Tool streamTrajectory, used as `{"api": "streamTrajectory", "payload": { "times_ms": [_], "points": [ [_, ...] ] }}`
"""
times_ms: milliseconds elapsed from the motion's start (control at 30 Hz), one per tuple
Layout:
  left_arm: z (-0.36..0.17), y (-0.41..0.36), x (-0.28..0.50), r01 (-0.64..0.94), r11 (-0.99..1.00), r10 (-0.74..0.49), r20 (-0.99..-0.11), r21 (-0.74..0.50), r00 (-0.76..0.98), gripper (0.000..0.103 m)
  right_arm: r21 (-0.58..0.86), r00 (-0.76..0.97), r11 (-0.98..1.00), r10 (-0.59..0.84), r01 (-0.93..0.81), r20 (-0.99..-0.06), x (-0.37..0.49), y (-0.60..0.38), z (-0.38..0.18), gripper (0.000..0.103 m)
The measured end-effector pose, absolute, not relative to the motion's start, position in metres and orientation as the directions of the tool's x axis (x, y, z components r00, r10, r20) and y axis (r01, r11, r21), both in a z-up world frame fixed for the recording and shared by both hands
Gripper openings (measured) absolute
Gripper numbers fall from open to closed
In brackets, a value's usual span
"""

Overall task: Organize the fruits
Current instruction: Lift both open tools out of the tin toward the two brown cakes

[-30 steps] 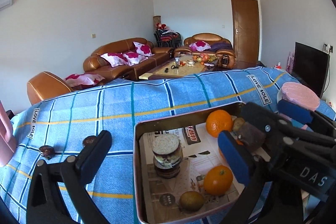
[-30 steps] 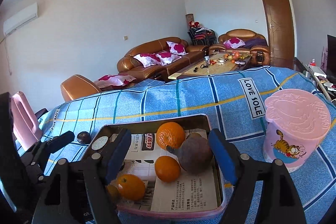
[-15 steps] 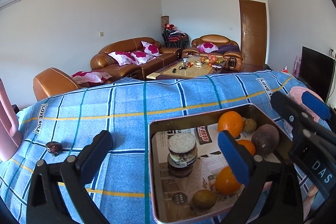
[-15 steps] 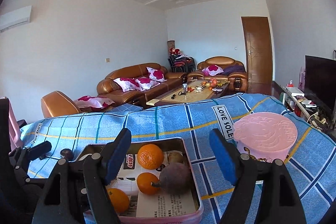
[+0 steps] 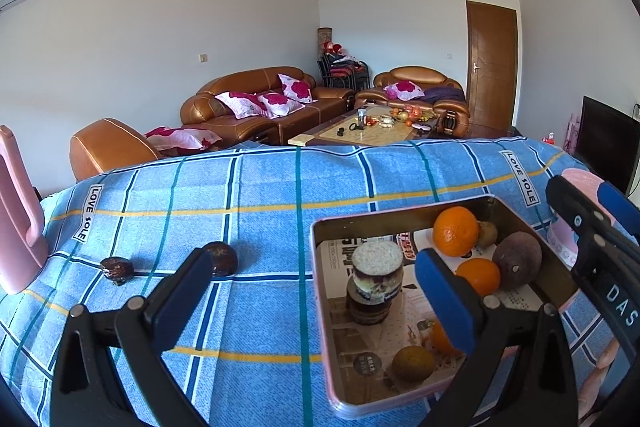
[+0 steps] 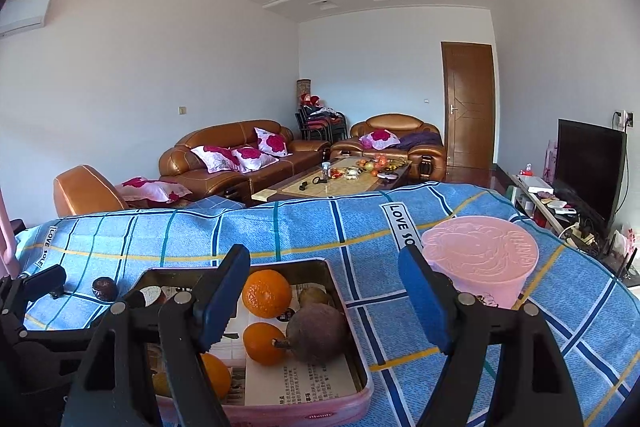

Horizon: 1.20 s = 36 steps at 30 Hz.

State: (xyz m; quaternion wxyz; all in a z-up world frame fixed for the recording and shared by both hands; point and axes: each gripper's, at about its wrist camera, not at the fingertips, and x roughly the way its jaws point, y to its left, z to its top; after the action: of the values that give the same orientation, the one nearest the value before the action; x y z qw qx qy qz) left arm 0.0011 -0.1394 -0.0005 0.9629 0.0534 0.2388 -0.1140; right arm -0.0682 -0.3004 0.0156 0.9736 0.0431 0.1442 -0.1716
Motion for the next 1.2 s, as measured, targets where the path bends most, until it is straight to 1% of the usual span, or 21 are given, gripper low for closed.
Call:
{"api": "streamTrajectory", "payload": {
  "times_ms": [533,833,1200],
  "points": [
    [-0.001,-0.100,-0.001,0.193,0.981,-0.154,-0.475,0.034,0.866,0.103,0.060,0.878,0.929,-0.322,0.365,-0.356,-0.071,-0.274,0.012,0.078],
    [-0.002,-0.073,0.004,0.151,0.988,-0.117,-0.484,0.031,0.867,0.103,0.064,0.881,0.940,-0.288,0.335,-0.375,-0.060,-0.244,0.010,0.078],
    [-0.003,-0.021,0.016,0.075,0.997,-0.057,-0.498,0.017,0.865,0.103,0.055,0.893,0.960,-0.235,0.276,-0.384,-0.043,-0.193,0.010,0.078]
  ]
}}
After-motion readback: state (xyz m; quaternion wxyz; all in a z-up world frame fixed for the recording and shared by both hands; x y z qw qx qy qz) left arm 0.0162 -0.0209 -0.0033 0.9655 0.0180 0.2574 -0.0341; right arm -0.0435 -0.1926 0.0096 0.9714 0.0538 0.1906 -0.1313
